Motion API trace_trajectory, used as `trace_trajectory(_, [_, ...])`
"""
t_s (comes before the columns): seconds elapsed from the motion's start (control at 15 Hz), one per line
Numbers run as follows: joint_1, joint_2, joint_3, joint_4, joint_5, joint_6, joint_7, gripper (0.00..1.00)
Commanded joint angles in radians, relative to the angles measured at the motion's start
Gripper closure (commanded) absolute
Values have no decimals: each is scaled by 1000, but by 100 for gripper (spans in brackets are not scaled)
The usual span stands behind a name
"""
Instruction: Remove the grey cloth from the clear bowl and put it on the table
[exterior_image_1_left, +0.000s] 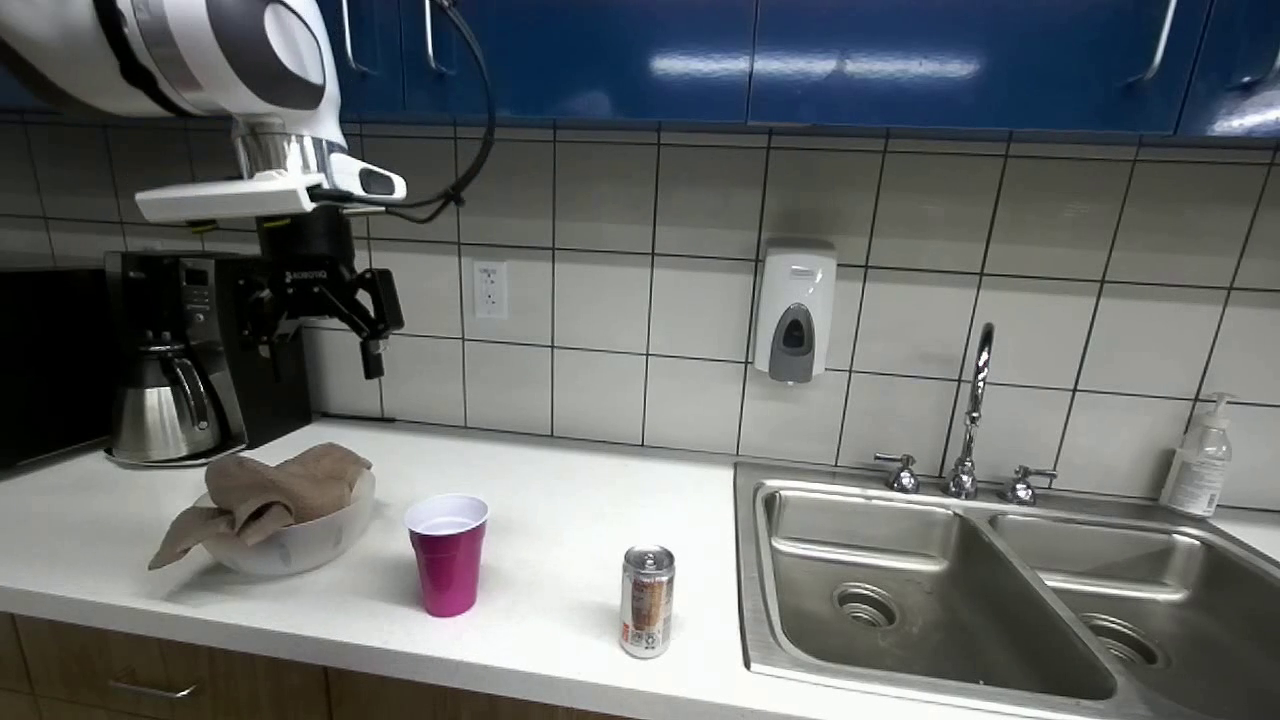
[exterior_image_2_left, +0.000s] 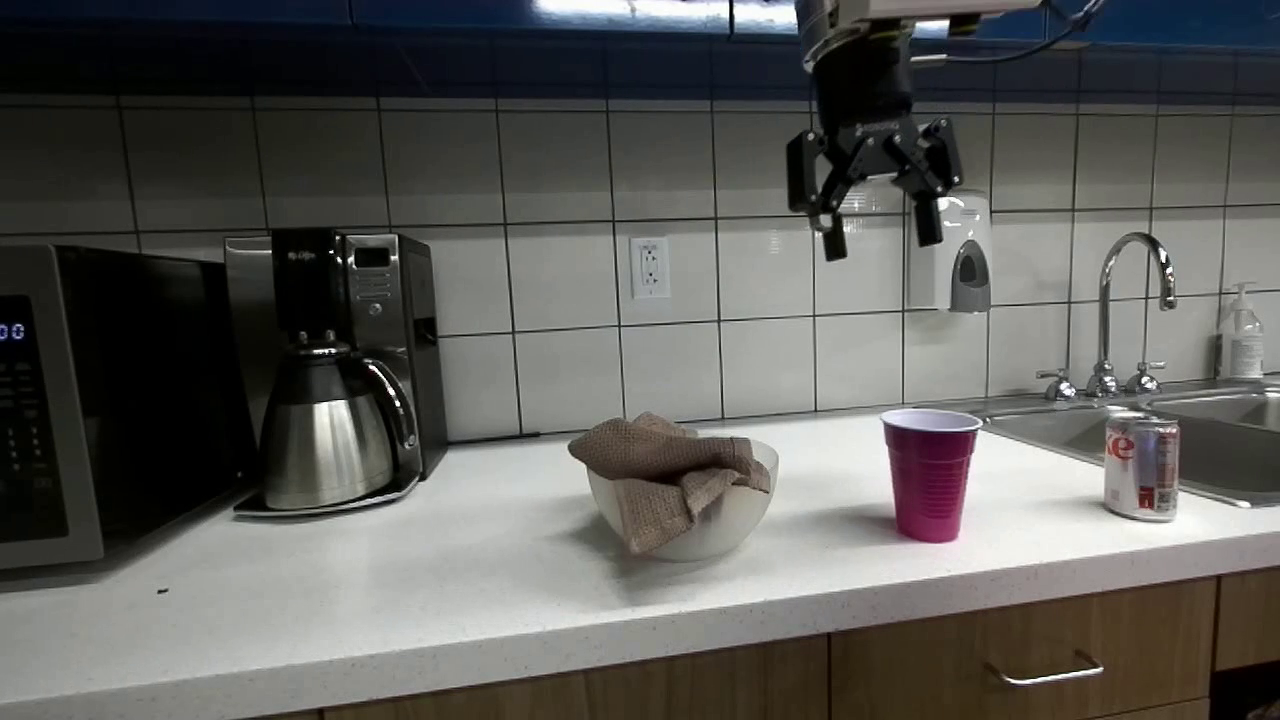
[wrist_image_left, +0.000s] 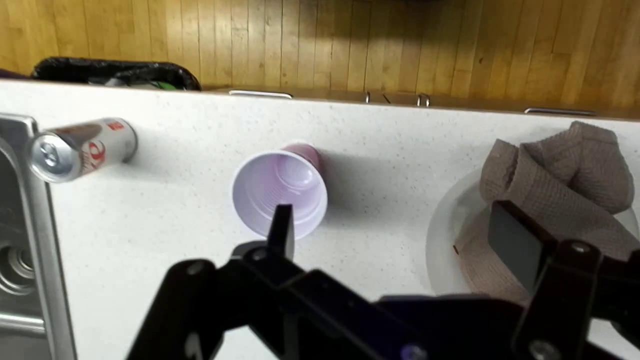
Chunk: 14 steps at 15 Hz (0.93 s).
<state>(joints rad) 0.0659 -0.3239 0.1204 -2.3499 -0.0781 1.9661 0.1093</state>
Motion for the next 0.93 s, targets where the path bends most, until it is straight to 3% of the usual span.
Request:
trace_trajectory(0.0, [23, 123, 23, 45, -7, 132, 16, 0])
trace_trajectory(0.33, [54, 242, 25, 86, 0, 256, -22, 0])
trace_trajectory(0.87, [97, 408, 39, 169, 14, 346, -78, 0])
